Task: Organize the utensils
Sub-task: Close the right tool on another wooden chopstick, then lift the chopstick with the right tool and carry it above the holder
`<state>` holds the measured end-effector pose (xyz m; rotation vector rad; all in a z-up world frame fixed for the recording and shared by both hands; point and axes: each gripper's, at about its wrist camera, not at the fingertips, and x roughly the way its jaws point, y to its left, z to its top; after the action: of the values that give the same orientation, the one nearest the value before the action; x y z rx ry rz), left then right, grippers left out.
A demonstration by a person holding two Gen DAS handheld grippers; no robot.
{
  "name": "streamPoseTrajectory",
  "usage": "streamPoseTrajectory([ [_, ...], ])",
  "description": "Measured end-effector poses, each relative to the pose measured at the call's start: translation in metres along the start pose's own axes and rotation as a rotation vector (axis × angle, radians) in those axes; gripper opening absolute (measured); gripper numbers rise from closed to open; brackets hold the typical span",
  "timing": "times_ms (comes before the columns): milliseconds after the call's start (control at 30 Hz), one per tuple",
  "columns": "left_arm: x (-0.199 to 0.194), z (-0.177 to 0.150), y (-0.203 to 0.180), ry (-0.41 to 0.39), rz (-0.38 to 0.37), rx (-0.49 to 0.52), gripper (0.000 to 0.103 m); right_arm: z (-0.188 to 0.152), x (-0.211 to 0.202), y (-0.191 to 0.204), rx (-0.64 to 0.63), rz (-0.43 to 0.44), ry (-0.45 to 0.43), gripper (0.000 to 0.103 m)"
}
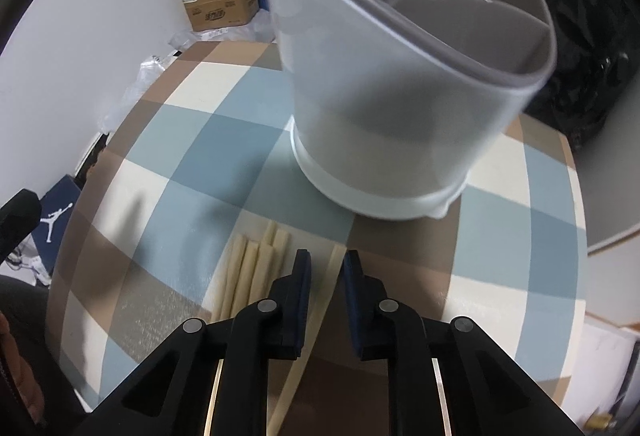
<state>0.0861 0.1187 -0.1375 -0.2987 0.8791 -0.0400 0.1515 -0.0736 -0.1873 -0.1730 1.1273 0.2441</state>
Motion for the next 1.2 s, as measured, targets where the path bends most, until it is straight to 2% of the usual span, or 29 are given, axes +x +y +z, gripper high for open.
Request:
streamPoseTrajectory([
  [100, 0.002, 0.0, 0.0, 0.005, 0.009, 0.008, 0.096, 0.0, -0.001, -0.001, 0.011, 0.003, -0.003, 0.015],
  [167, 0.003, -0.001, 0.0, 0.019, 0.0, 0.004, 0.096, -0.001, -0.003, -0.005, 0.027, 0.025, -0.004, 0.007],
  [300, 0.007, -0.005, -0.004, 0.043, -0.018, 0.017, 0.096, -0.004, -0.011, -0.013, 0.075, 0.083, -0.034, 0.006],
  [500, 0.017, -0.018, -0.022, 0.143, -0.054, 0.084, 0.096, -0.014, -0.044, -0.034, 0.175, 0.16, -0.121, 0.006],
  [633, 0.023, -0.027, -0.037, 0.215, -0.076, 0.125, 0.096, -0.021, -0.068, -0.064, 0.281, 0.225, -0.168, 0.006],
  [767, 0.029, -0.036, -0.053, 0.269, -0.041, 0.196, 0.096, -0.026, -0.087, -0.08, 0.341, 0.269, -0.214, 0.006],
  [933, 0.034, -0.044, -0.063, 0.328, -0.029, 0.236, 0.096, -0.036, -0.101, -0.104, 0.402, 0.319, -0.253, 0.006],
  [1100, 0.035, -0.052, -0.075, 0.333, 0.052, 0.323, 0.096, -0.035, -0.109, -0.104, 0.407, 0.337, -0.283, 0.006],
  [1200, 0.036, -0.052, -0.074, 0.356, 0.07, 0.318, 0.096, -0.042, -0.117, -0.109, 0.402, 0.341, -0.305, 0.006],
])
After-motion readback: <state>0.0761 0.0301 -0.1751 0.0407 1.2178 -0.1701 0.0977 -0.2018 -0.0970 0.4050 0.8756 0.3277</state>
